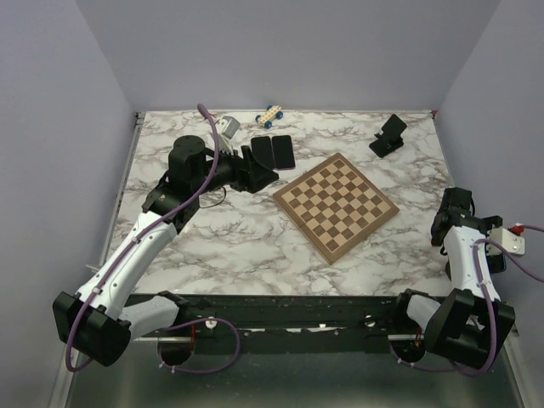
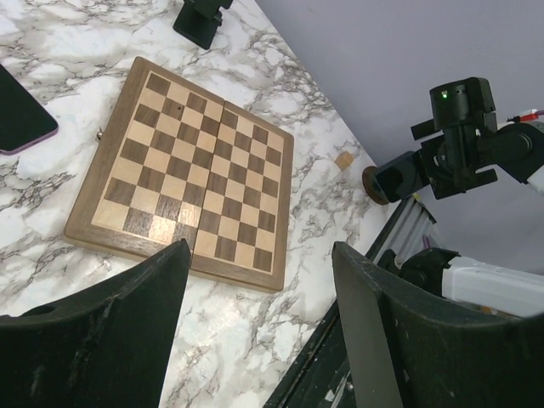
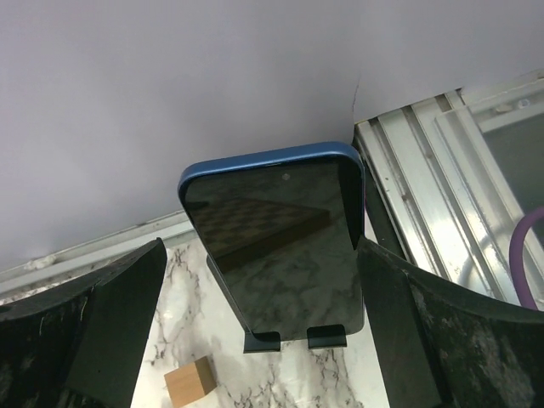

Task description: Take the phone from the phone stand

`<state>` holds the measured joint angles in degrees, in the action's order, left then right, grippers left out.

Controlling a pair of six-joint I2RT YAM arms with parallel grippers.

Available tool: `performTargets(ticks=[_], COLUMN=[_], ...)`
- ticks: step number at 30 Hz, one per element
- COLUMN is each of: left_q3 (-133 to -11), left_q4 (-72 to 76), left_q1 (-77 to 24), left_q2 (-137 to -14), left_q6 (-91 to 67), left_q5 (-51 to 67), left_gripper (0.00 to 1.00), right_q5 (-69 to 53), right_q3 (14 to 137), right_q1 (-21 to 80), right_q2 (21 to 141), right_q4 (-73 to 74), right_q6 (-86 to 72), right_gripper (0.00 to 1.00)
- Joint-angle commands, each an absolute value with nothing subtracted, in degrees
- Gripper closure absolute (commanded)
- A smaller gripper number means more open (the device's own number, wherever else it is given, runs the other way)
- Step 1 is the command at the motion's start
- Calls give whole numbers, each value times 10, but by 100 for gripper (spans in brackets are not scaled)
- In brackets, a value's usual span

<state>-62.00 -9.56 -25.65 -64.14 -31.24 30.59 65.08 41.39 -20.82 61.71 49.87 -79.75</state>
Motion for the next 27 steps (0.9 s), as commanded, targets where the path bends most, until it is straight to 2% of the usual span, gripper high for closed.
performTargets(ticks=[1,17,27], left_q3=[-635,-636,-637], left_q4=[-106,-106,-109], left_q1=[-265,-272,-278], left_q2=[-644,-635,-622], left_q6=[-298,-301,-296], left_q5=[292,299,292], left_gripper=[24,24,24], right_q5=[661,643,630], right_q3=[397,389,389], right_q1=[-217,-217,-217], right_q2=[615,561,539], right_q4=[459,427,449], right_q6=[-784,-664,-666], right_gripper=[0,0,0])
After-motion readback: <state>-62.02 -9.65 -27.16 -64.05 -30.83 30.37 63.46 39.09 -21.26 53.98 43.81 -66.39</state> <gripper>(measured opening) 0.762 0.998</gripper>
